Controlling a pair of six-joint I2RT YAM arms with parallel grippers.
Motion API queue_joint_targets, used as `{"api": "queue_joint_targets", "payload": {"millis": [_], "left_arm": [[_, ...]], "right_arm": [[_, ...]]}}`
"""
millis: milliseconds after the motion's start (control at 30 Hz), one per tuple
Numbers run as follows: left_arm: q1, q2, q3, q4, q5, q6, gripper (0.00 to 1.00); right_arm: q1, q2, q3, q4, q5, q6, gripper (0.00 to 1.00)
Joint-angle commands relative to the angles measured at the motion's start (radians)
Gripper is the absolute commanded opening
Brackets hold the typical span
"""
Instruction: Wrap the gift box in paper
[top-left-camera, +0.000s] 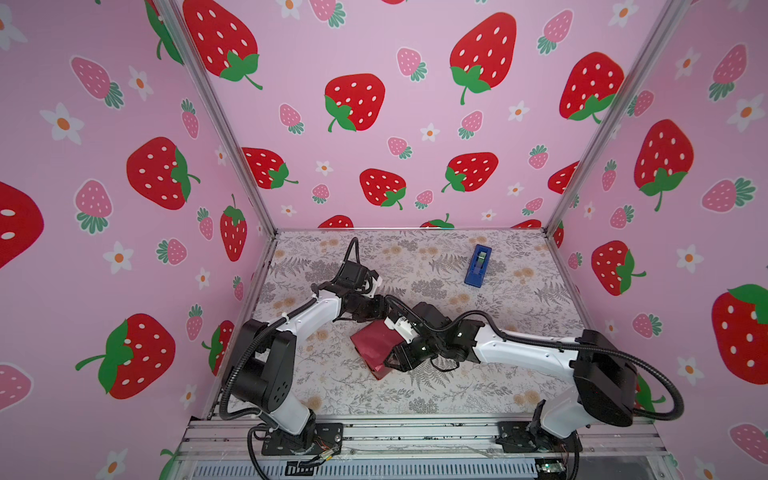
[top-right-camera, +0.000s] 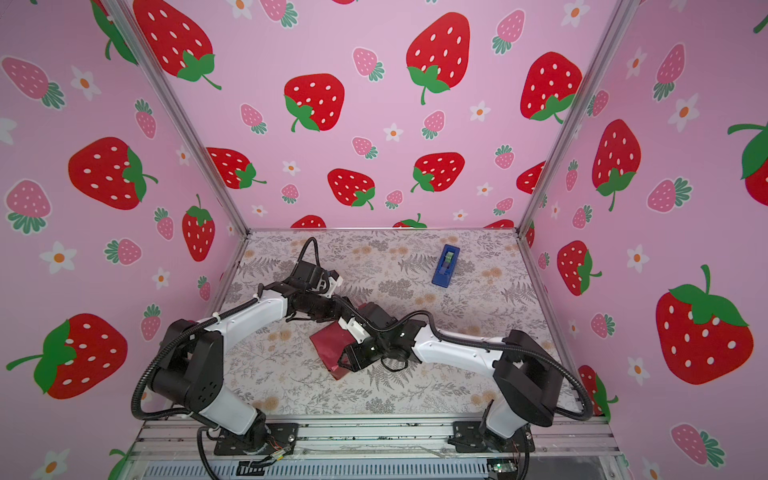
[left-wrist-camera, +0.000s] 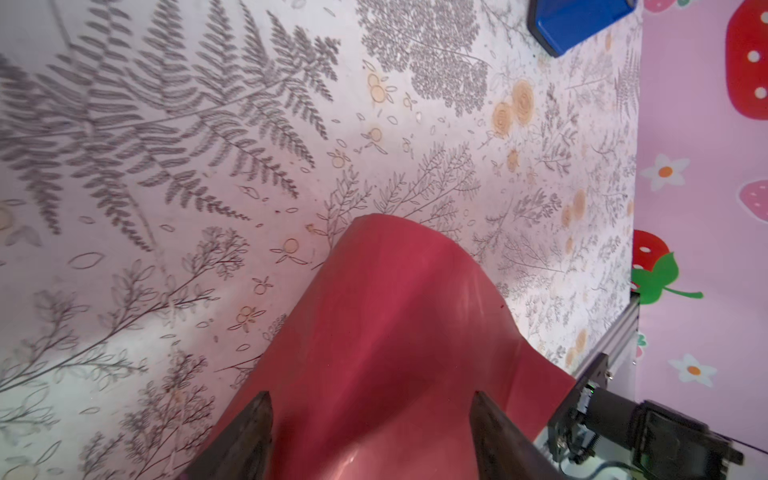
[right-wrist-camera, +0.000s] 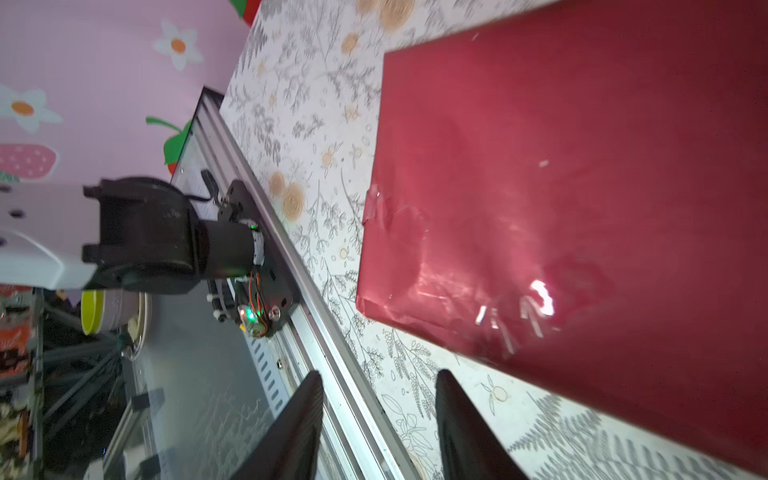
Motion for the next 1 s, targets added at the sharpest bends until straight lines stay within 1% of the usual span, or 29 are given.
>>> {"api": "queue_joint_targets", "payload": {"millis": [0, 167, 233, 267, 300, 333, 400, 500, 667, 733, 800, 867, 967], "left_arm": [[-0.024, 0.05, 0.07, -0.055, 0.123, 0.061, 0.75], [-0.101, 0.124, 0.152, -0.079, 0.168, 0.085, 0.73], [-0.14, 0.143, 0.177, -0.087, 0.174, 0.095, 0.74], [-0.157, 0.152, 0.188, -0.09, 0.173, 0.095, 0.73], [-0.169, 0.156, 0.194, -0.09, 0.168, 0.092, 0.73], [-0.177, 0.155, 0.197, -0.089, 0.161, 0.087, 0.73], [-0.182, 0.133, 0.192, -0.074, 0.127, 0.07, 0.73], [-0.179, 0.074, 0.171, -0.064, 0.054, 0.048, 0.74], [-0.175, -0.039, 0.133, -0.066, -0.04, 0.021, 0.75], [-0.172, -0.078, 0.112, -0.062, -0.07, 0.008, 0.75], [-0.169, -0.113, 0.087, -0.052, -0.089, -0.007, 0.75], [-0.169, -0.143, 0.062, -0.041, -0.097, -0.019, 0.75], [-0.168, -0.181, 0.027, -0.033, -0.116, -0.037, 0.75]], "right_arm": [[-0.105, -0.141, -0.026, -0.032, 0.117, 0.007, 0.5], [-0.368, -0.302, -0.163, -0.006, 0.006, 0.023, 0.51], [-0.446, -0.333, -0.191, -0.018, -0.052, 0.003, 0.51], [-0.489, -0.341, -0.2, -0.032, -0.094, -0.011, 0.51], [-0.527, -0.342, -0.211, -0.05, -0.135, -0.017, 0.55], [-0.554, -0.339, -0.227, -0.055, -0.18, -0.015, 0.56], [-0.606, -0.331, -0.285, -0.022, -0.297, 0.006, 0.58], [-0.626, -0.323, -0.398, 0.103, -0.435, 0.055, 0.62], [-0.626, -0.322, -0.534, 0.31, -0.561, 0.174, 0.66], [-0.619, -0.315, -0.574, 0.4, -0.593, 0.221, 0.7], [-0.607, -0.29, -0.602, 0.475, -0.618, 0.257, 0.71], [-0.587, -0.25, -0.604, 0.5, -0.628, 0.263, 0.71], [-0.559, -0.182, -0.602, 0.503, -0.619, 0.263, 0.68]]}}
